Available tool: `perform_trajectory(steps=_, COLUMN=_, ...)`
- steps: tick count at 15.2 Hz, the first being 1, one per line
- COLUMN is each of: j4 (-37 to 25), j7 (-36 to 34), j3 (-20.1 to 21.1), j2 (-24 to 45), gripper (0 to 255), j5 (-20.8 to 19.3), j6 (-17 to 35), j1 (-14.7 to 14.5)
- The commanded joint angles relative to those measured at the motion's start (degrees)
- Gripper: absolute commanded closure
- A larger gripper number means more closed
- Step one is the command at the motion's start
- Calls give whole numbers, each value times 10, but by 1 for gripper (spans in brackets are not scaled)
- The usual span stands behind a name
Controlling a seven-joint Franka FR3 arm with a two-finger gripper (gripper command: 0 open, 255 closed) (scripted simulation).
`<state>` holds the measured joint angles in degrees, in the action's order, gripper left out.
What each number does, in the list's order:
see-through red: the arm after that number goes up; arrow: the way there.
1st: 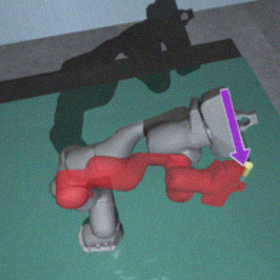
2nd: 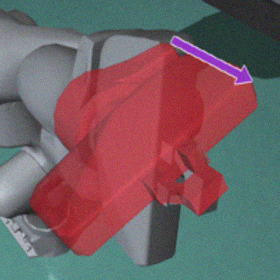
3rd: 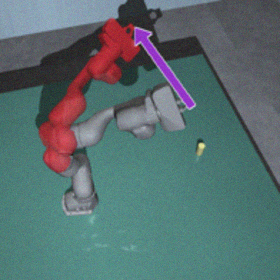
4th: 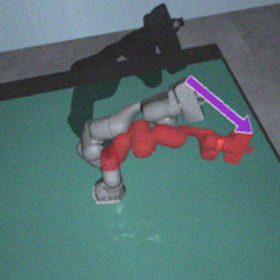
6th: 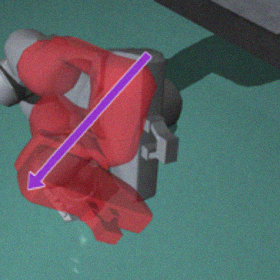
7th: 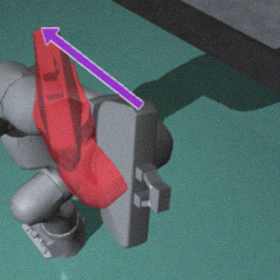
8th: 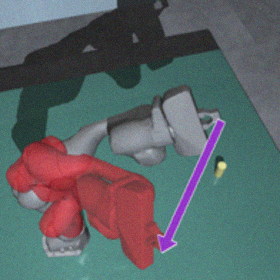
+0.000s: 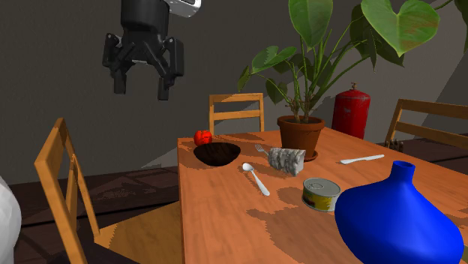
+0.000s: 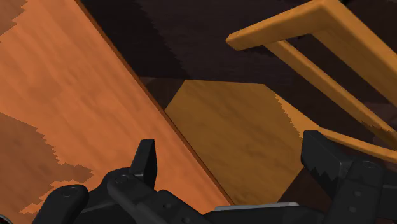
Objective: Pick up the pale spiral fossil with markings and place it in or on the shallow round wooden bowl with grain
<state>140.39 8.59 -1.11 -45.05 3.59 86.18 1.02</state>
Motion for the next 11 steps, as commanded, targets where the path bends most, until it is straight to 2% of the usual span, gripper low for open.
perform_trajectory(steps=1, j4=0, j7=0, j3=0, j2=0, gripper=0, j5=0, j6=0, j1=0)
perform_trajectory(steps=11, j4=-11, j7=102, j3=-54, j2=155, gripper=0, j5=-71, j6=175, j1=15)
